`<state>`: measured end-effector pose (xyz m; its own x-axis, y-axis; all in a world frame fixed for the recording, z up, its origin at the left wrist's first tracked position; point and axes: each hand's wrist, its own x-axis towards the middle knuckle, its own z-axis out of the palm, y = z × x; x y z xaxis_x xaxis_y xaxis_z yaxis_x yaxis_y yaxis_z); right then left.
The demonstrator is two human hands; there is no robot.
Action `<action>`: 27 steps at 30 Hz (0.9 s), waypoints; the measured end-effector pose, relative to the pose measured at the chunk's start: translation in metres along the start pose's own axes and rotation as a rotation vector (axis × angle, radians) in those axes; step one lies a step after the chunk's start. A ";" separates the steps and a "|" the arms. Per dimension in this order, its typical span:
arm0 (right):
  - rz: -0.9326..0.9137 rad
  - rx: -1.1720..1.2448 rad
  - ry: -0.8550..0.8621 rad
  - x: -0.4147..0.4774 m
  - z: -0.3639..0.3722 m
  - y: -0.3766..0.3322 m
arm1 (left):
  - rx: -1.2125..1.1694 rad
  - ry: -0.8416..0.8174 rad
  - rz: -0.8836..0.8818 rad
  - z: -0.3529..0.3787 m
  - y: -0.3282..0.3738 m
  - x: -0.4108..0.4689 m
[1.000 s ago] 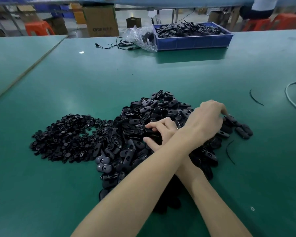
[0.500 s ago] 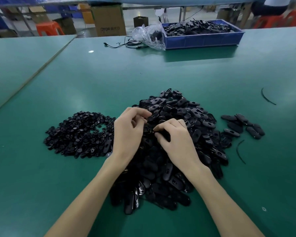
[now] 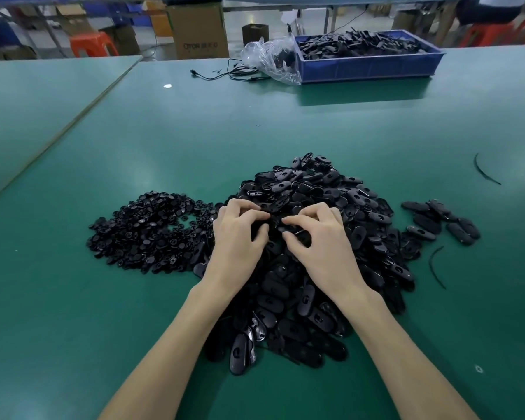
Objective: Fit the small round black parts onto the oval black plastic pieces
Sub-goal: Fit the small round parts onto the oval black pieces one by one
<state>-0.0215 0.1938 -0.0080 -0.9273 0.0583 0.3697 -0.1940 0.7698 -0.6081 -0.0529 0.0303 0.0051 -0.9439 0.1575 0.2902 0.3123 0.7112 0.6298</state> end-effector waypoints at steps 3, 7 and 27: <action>0.006 -0.007 0.003 0.000 0.000 0.000 | -0.010 0.043 -0.036 0.000 0.001 0.000; 0.022 0.012 -0.001 -0.001 -0.001 -0.001 | 0.003 0.066 -0.068 -0.004 -0.001 0.000; -0.094 -0.004 0.065 -0.005 -0.006 -0.008 | -0.715 -0.014 -0.119 -0.018 0.006 0.002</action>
<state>-0.0139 0.1909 -0.0007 -0.8822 0.0271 0.4701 -0.2777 0.7764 -0.5658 -0.0505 0.0227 0.0224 -0.9757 0.1193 0.1840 0.1965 0.1029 0.9751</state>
